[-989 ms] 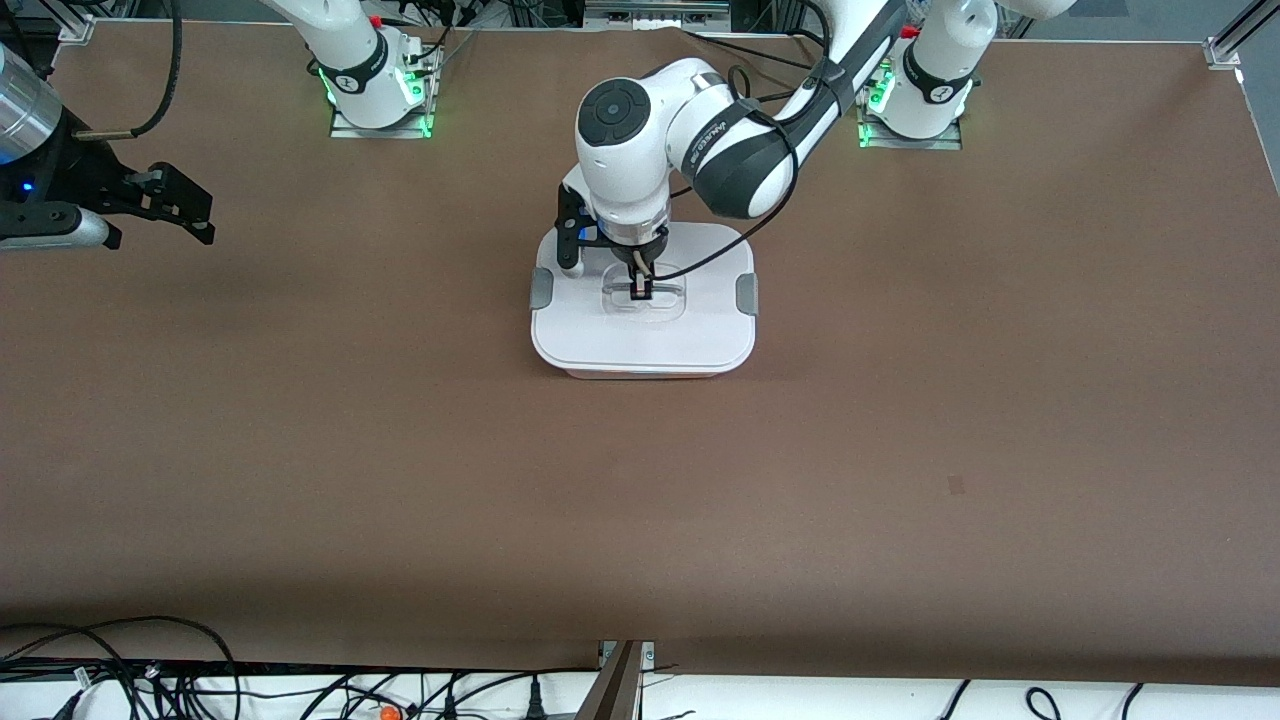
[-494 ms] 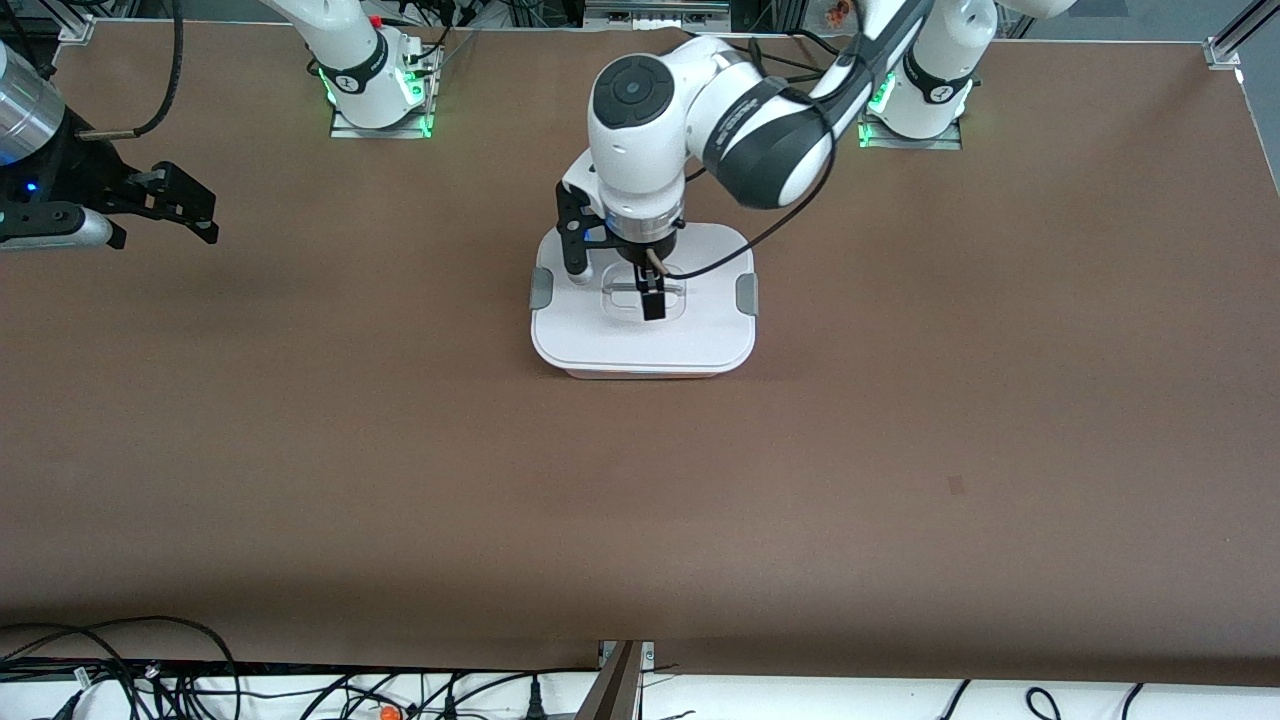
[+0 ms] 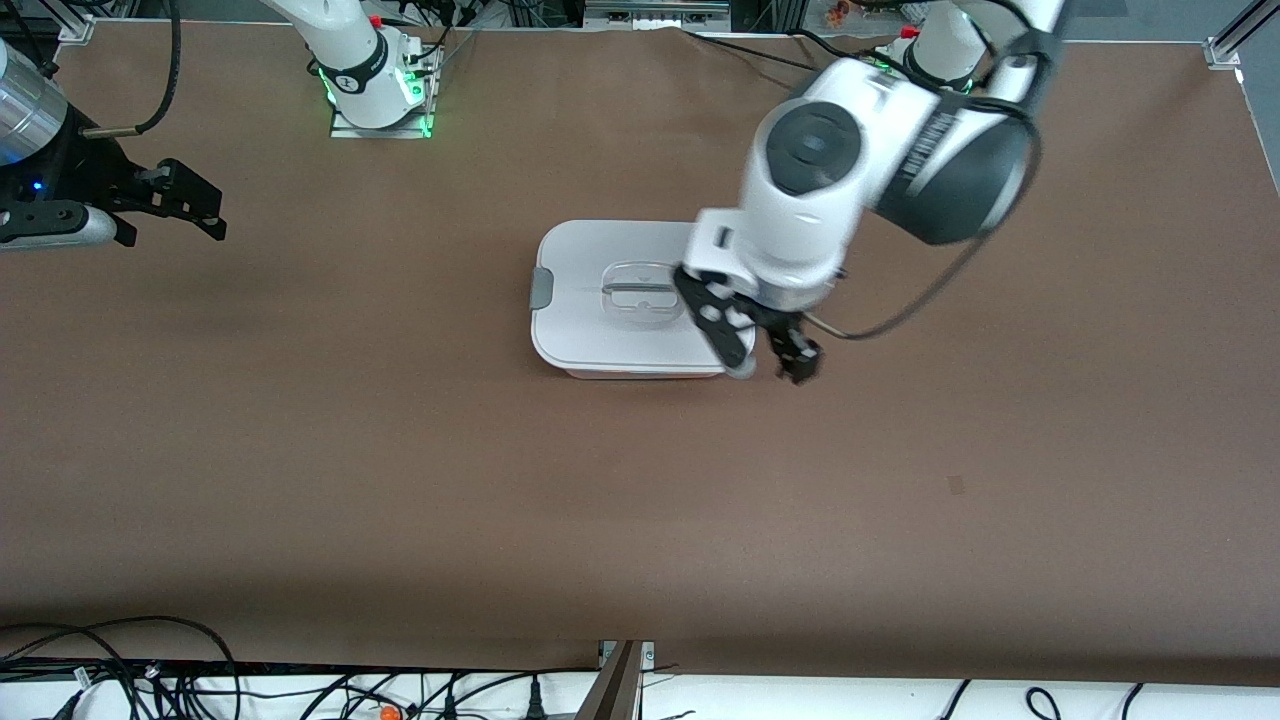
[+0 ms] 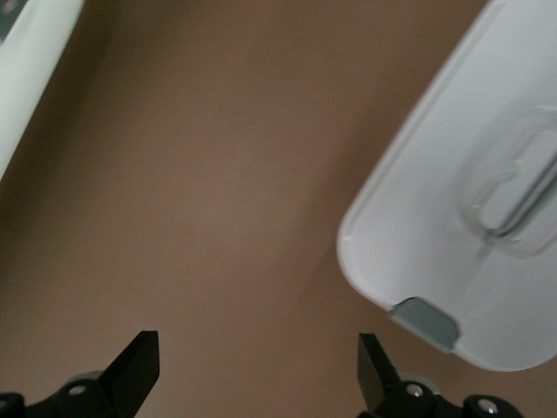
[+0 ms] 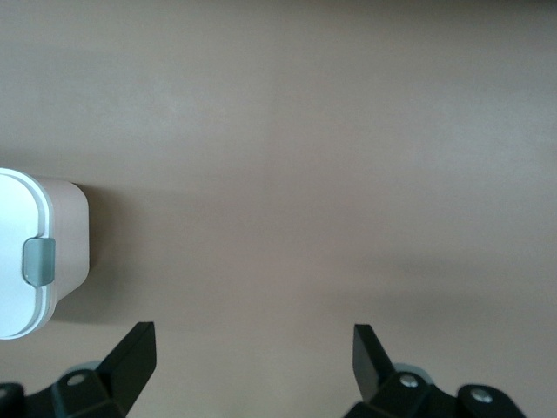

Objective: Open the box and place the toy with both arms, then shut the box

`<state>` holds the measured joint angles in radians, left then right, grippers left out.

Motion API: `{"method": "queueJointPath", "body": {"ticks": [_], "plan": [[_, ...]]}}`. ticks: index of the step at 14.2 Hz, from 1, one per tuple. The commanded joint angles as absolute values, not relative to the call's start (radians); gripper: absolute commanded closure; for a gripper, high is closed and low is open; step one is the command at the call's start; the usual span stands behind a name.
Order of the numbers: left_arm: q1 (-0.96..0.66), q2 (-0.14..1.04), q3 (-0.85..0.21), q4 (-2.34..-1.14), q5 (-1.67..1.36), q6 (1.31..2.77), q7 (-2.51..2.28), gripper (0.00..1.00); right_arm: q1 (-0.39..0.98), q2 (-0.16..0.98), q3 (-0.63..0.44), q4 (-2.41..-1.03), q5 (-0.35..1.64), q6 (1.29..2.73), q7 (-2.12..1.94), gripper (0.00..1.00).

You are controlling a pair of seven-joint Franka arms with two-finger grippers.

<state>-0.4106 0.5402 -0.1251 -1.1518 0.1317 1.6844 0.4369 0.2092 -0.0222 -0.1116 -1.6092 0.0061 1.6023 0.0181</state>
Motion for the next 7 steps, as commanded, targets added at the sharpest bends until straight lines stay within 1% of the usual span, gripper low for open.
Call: {"method": "queueJointPath", "body": {"ticks": [1, 4, 7], "plan": [[-0.297, 0.540, -0.140, -1.124, 0.104, 1.655, 0.430, 0.00, 0.204, -0.021, -0.109, -1.591, 0.023, 1.583, 0.031, 0.00], [-0.177, 0.500, -0.121, -1.104, 0.107, 1.664, 0.426, 0.00, 0.204, -0.021, -0.106, -1.589, 0.023, 1.585, 0.029, 0.00], [-0.088, 0.424, -0.120, -1.133, 0.118, 1.675, 0.422, 0.00, 0.204, -0.023, -0.104, -1.586, 0.023, 1.585, 0.029, 0.00]]}}
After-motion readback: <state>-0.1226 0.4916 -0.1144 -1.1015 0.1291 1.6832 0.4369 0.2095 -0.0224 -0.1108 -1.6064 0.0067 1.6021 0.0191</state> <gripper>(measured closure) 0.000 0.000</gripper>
